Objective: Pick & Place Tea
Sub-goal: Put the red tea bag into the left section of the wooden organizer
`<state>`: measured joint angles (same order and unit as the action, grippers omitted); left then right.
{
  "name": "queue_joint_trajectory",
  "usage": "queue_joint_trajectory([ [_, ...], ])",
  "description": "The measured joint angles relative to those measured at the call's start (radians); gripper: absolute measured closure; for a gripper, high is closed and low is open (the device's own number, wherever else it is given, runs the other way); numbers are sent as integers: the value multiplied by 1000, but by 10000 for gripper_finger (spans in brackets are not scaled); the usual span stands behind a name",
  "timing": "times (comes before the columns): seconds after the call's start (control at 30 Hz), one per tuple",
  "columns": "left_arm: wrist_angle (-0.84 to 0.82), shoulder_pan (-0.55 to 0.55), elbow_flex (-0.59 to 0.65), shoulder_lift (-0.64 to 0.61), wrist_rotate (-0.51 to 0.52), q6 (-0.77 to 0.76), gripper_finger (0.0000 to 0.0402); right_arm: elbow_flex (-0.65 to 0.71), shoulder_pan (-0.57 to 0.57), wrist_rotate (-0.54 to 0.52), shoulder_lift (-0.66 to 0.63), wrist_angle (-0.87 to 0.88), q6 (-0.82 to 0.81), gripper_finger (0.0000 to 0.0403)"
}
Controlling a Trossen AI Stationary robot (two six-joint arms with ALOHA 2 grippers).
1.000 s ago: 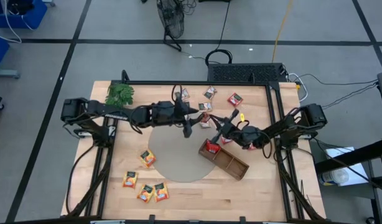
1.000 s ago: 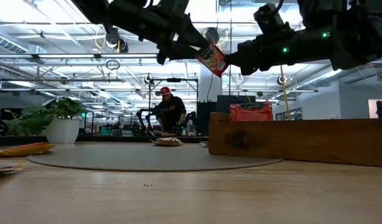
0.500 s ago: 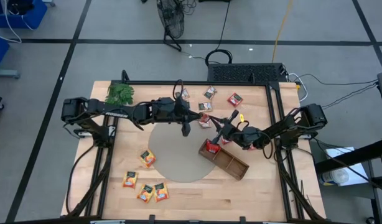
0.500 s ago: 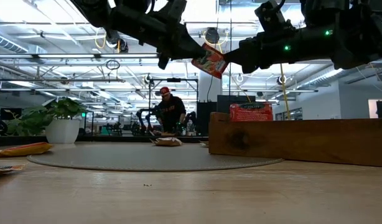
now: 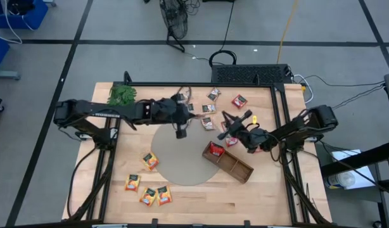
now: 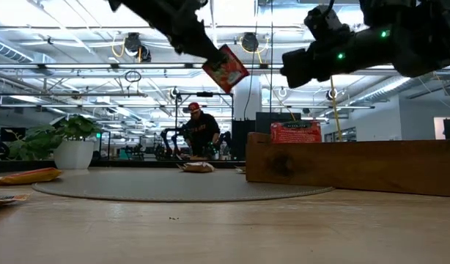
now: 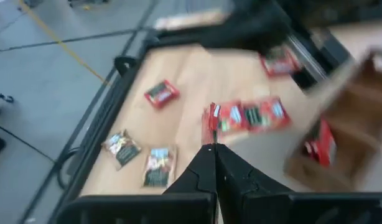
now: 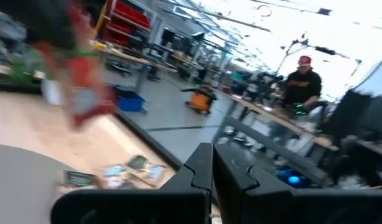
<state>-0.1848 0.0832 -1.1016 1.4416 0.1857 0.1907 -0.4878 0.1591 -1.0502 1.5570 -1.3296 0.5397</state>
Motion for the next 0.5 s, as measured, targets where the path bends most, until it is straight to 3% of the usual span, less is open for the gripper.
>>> queue_joint_trajectory([
  [0.27,-312,-161,-263,204,-2,316,400,60,-2,-185,-302,84,51,403],
  [0.5,-430,-275,-430,419,-28,560,400,182,0,-149,-502,165,-66,403],
])
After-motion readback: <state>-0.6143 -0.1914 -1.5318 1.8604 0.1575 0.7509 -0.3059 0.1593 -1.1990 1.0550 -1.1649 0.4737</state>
